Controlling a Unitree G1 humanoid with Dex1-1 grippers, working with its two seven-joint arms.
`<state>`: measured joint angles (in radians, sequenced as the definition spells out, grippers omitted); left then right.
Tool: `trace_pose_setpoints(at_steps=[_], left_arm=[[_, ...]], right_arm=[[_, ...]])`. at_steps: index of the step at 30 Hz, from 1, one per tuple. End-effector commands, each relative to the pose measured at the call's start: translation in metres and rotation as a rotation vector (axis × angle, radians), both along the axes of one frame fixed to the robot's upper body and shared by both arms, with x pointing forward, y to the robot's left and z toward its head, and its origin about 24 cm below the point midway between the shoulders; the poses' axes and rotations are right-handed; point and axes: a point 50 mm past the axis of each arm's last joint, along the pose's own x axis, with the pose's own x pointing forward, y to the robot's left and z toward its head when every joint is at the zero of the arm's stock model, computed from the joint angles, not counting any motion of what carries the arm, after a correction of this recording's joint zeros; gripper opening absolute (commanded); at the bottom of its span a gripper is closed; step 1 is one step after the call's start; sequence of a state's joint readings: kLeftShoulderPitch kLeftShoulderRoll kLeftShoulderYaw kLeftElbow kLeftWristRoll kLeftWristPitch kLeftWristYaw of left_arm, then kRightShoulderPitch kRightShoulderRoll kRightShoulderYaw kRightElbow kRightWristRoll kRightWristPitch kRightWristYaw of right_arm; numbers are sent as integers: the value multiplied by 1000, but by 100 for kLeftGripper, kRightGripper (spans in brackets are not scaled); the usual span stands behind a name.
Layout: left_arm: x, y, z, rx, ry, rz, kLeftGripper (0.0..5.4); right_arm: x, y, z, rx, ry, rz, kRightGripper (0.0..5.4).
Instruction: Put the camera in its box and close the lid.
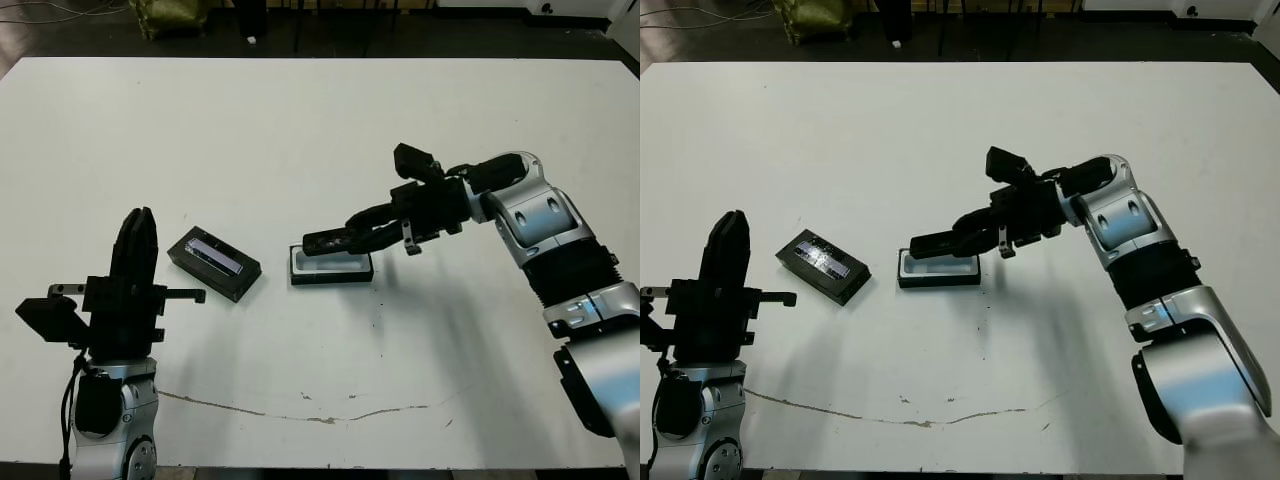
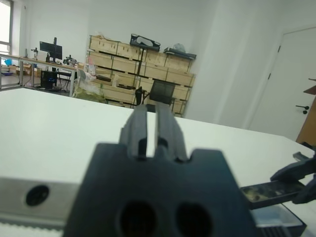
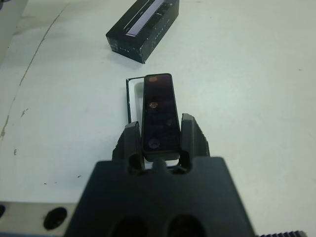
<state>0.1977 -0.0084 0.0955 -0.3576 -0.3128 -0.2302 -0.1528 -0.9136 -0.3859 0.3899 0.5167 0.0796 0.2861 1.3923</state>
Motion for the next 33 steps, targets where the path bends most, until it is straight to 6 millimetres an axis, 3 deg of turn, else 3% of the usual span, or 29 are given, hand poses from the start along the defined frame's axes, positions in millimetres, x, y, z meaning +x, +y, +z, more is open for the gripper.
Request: trace_pose_setpoints(at_steps=[1, 33], left_arm=[[-2, 1, -5, -8, 37, 4, 0], [-2, 1, -7, -12, 36, -8, 0]], right_arm=[[1, 3, -1, -38, -22, 21, 25], [-2, 2, -13, -91, 14, 67, 25]])
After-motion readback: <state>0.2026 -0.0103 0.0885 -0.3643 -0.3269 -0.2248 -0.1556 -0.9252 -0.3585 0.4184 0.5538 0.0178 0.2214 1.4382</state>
